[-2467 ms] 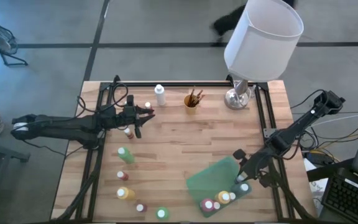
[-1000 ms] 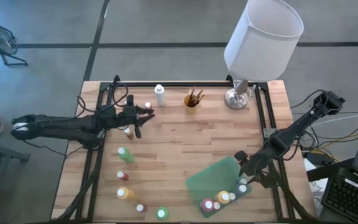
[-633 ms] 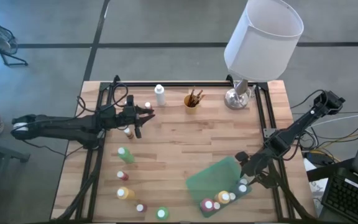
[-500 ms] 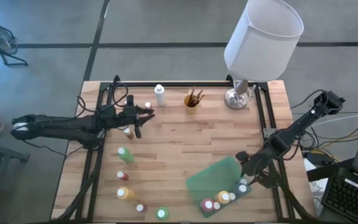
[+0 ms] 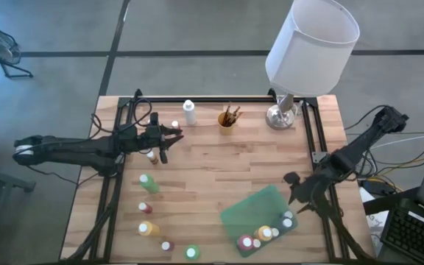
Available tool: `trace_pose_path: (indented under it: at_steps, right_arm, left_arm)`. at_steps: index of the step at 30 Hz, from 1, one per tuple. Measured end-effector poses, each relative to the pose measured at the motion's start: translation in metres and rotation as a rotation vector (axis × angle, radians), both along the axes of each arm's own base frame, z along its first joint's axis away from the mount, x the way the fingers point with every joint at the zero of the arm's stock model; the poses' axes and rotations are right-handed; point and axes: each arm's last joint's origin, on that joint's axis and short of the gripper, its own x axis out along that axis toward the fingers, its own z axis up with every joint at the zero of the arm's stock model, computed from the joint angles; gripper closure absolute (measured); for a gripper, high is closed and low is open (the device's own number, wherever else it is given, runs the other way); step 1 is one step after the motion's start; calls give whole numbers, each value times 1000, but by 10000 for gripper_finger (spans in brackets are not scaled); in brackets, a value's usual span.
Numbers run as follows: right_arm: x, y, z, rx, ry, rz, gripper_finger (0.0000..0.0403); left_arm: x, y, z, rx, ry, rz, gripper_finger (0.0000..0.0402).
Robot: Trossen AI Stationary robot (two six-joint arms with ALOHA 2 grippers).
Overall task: Pick & Place Paint Supplies
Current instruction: Put the big green paint bottle into the green bin
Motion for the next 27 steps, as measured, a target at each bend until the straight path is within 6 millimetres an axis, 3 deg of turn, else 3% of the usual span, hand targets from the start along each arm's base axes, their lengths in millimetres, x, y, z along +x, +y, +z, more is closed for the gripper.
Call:
trace_pose_path:
  at_steps: [12,22,27]
  right_arm:
    - [-45,-50,72,-148,-357,-294,263]
    - [-93,-90,84,-57,-520,-413,332]
    - [-108,-108,80,-101,-616,-589,372]
  left_arm:
    - [0,0,0,0,0,0,305]
    - [0,0,0,0,-1,0,305]
    - [0,0,0,0,0,0,305]
